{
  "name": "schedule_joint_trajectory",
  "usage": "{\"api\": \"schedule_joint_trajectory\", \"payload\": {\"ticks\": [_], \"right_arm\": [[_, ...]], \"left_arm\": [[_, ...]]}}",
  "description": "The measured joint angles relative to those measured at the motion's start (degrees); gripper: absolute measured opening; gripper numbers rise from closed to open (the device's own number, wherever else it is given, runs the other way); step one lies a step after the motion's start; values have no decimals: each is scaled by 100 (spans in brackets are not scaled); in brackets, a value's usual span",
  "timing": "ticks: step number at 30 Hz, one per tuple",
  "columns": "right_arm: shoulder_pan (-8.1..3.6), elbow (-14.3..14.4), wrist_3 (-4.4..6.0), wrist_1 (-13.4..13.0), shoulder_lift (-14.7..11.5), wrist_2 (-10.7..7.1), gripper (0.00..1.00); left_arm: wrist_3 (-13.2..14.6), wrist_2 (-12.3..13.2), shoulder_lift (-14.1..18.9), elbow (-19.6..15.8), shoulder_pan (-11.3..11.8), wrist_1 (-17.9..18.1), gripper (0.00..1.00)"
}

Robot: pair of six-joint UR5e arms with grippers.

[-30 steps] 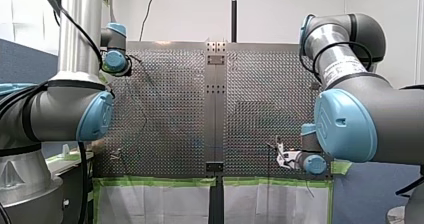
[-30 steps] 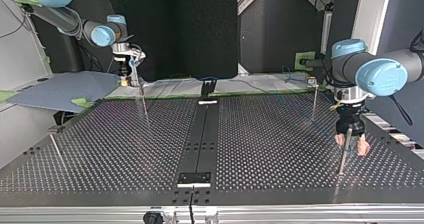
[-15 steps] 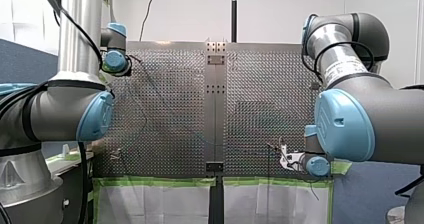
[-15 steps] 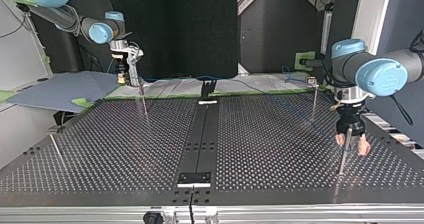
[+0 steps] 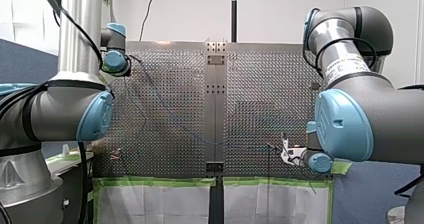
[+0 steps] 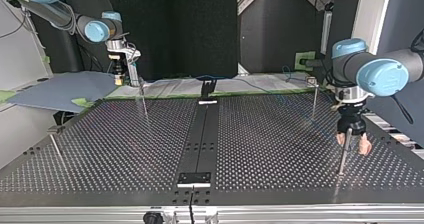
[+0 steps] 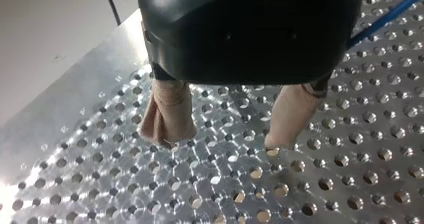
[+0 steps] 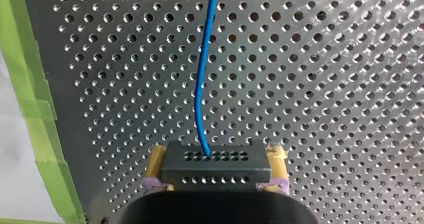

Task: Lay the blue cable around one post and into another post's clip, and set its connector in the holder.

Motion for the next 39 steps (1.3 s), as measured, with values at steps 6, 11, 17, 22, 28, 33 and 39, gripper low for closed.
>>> {"api": "schedule_joint_trajectory", "payload": {"ticks": [6, 11, 17, 22, 28, 33, 39], "right_arm": [[43, 3, 180, 14, -3, 6, 4], [71, 2, 239, 84, -3, 21, 4], [82, 1, 249, 136, -3, 6, 4], [103, 3, 250, 165, -3, -1, 4], [112, 3, 250, 209, -3, -2, 4], [118, 3, 250, 219, -3, -2, 4], [120, 2, 250, 220, -3, -4, 4]], "left_arm": [[-343, 40, 0, 0, 33, -15, 100], [-659, 187, 1, -18, 8, -42, 100], [-960, 420, 11, -181, -18, -61, 100], [-1156, 514, 43, -356, -38, -64, 100], [-1427, 648, 105, -492, -11, -39, 100], [-1666, 733, 171, -534, 1, -18, 100], [-1877, 800, 301, -625, 17, 41, 100]]}}
